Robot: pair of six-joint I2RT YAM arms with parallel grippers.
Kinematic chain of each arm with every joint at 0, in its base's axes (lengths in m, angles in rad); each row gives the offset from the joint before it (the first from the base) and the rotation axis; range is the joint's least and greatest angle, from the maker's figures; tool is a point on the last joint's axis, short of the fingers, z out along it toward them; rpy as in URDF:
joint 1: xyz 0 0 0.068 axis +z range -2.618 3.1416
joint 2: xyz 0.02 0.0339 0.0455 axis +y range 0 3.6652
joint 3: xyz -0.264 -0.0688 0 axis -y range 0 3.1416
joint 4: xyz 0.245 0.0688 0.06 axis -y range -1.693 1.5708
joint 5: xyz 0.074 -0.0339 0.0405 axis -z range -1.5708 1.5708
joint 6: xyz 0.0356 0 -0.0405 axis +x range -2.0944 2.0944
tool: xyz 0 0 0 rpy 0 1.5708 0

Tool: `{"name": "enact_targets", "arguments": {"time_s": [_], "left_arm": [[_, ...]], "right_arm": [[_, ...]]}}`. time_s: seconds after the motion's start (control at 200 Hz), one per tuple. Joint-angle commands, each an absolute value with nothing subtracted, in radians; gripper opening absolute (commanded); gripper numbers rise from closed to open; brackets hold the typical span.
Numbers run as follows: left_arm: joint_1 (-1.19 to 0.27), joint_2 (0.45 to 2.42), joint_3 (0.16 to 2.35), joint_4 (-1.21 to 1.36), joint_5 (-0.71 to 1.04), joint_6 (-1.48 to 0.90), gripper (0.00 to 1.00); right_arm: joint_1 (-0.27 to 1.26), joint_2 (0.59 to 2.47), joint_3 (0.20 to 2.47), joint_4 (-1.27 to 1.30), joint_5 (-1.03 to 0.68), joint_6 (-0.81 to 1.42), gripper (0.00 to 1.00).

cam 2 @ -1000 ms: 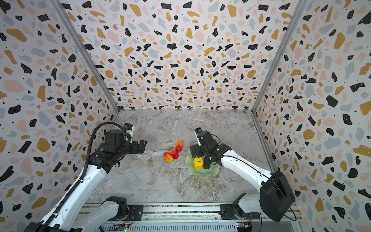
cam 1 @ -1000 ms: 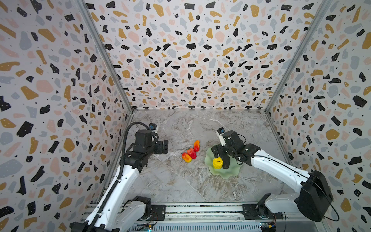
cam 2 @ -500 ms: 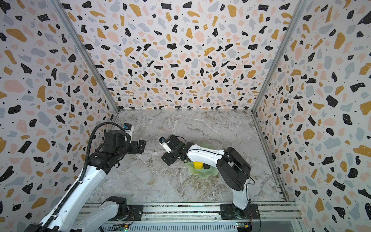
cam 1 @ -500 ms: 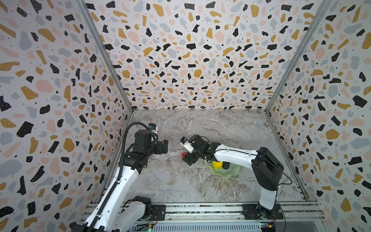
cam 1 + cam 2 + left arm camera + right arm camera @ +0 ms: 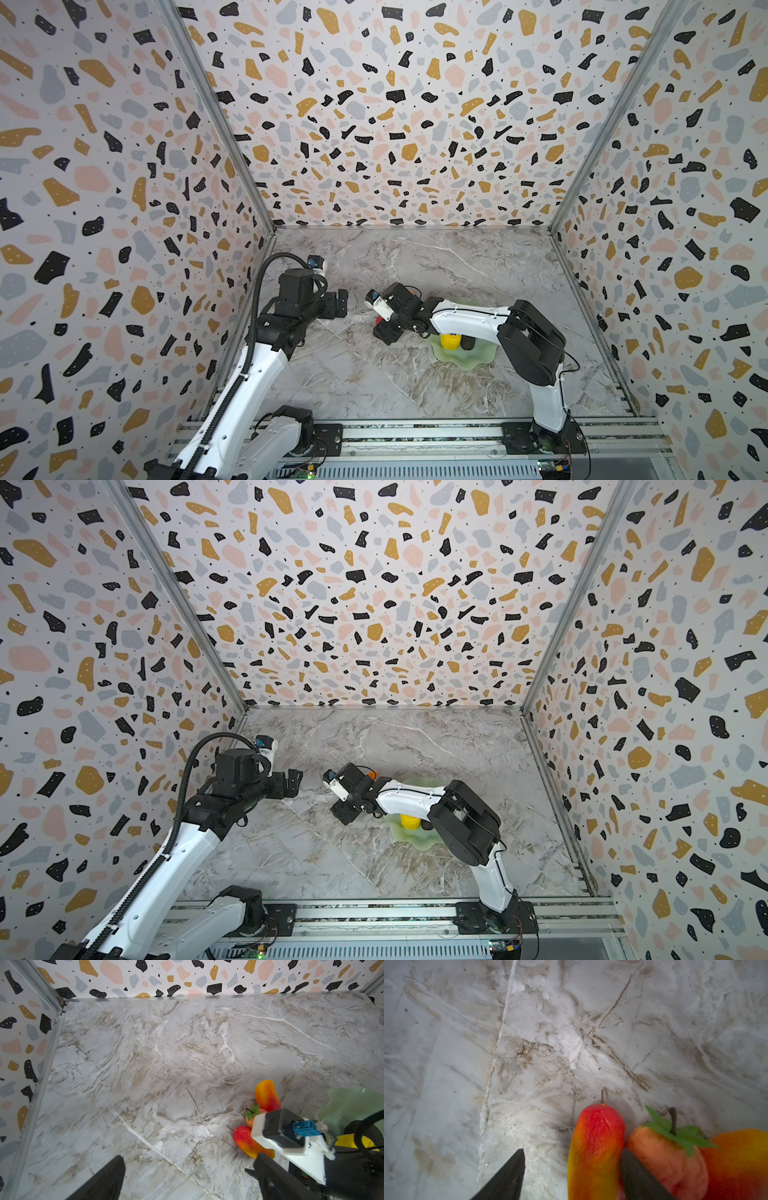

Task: Place and organize the fake fruits in the fruit bowl
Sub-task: 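Return the right gripper to the fruits and grasp the red-yellow pear, then lower the pear into the bowl with the right gripper and release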

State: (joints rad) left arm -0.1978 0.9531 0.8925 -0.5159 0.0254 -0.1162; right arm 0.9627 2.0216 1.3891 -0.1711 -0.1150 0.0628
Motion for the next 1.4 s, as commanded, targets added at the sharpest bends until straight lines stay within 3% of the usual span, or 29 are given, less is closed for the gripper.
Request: {"name": "enact_targets", "arguments": {"time_s": [0.0,0.26,0.401,0.496,0.941,1.392], "left_arm": [[-0.202,0.948,0.89,-0.51,0.037,-0.11,1.0],[-0.202,0.948,0.89,-0.513,0.031,-0.107,1.0],[-0.202,0.948,0.891,-0.512,0.031,-0.105,1.0],[-0.202,0.946,0.89,-0.512,0.029,-0.106,1.0],[-0.202,0.939,0.887,-0.508,0.032,-0.107,1.0],[-0.202,0.939,0.893,-0.516,0.034,-0.11,1.0]], "right_arm": [[0.966,2.046,1.44,-0.184,-0.103,0.071,0.68],[0.965,2.074,1.463,-0.188,-0.111,0.075,0.47],[0.966,2.038,1.465,-0.203,-0.11,0.075,0.25],[0.966,1.968,1.437,-0.193,-0.109,0.074,0.15],[0.785,1.551,1.099,-0.182,-0.02,0.107,0.12],[0.582,1.493,0.929,-0.198,0.065,0.088,0.13]]}}
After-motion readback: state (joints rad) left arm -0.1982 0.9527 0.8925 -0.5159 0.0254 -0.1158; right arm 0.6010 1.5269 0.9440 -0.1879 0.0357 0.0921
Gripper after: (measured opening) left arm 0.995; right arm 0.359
